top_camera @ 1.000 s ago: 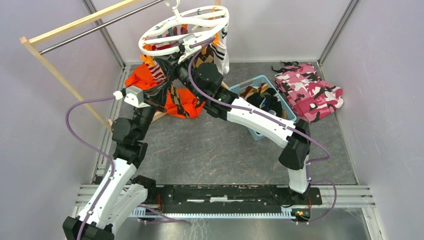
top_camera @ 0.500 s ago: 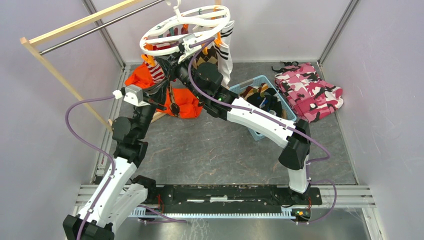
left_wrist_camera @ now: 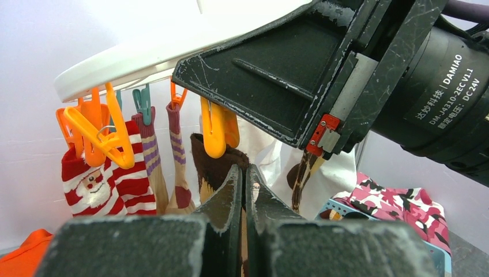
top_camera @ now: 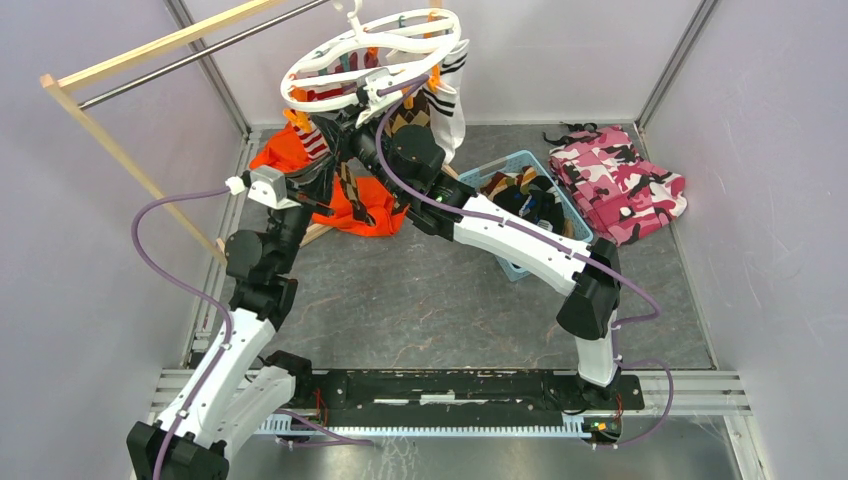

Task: Clip the socks to the hanger
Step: Clamp the sock onto the hanger.

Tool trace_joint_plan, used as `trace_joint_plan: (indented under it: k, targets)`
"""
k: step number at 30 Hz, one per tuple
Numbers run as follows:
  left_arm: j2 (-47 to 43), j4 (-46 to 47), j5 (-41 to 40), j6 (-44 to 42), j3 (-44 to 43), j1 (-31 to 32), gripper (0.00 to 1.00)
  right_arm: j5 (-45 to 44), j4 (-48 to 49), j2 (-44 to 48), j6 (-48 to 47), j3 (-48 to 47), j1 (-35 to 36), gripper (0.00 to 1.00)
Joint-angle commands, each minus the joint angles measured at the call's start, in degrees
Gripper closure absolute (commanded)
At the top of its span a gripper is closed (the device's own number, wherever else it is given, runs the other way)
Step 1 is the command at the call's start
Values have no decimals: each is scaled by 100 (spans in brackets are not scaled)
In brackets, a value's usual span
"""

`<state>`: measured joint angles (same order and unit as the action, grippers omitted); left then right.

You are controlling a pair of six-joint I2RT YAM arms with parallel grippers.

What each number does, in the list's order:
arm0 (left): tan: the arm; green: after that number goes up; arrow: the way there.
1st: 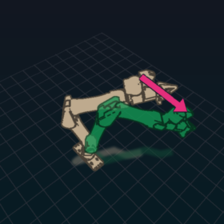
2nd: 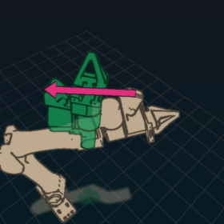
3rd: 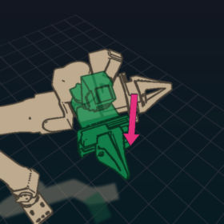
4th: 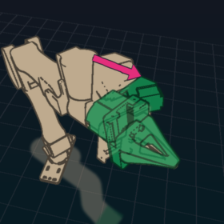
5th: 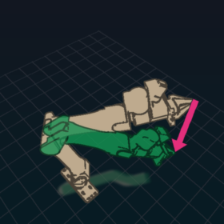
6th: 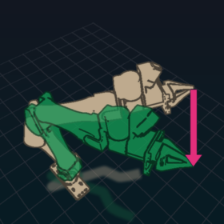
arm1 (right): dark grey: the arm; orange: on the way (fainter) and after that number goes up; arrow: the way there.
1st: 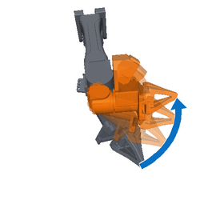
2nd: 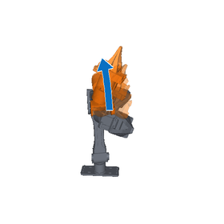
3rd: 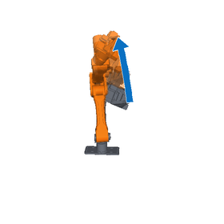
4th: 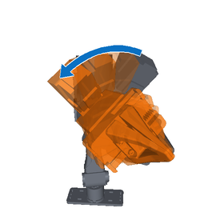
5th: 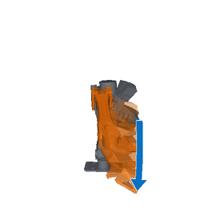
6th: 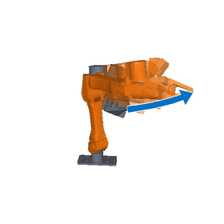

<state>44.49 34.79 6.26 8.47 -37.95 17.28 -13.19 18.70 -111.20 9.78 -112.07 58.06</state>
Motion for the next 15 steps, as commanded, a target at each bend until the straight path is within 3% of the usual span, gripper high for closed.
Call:
trace_joint_plan:
  k: [1, 15]
  targets:
    - [24, 415, 38, -313, -303, -1, 98, -89, -66, -59, -60, -209, -36, 100]
    - [65, 478, 80, -270, -379, 4, 98, -132, -119, -48, -86, -166, -35, 99]
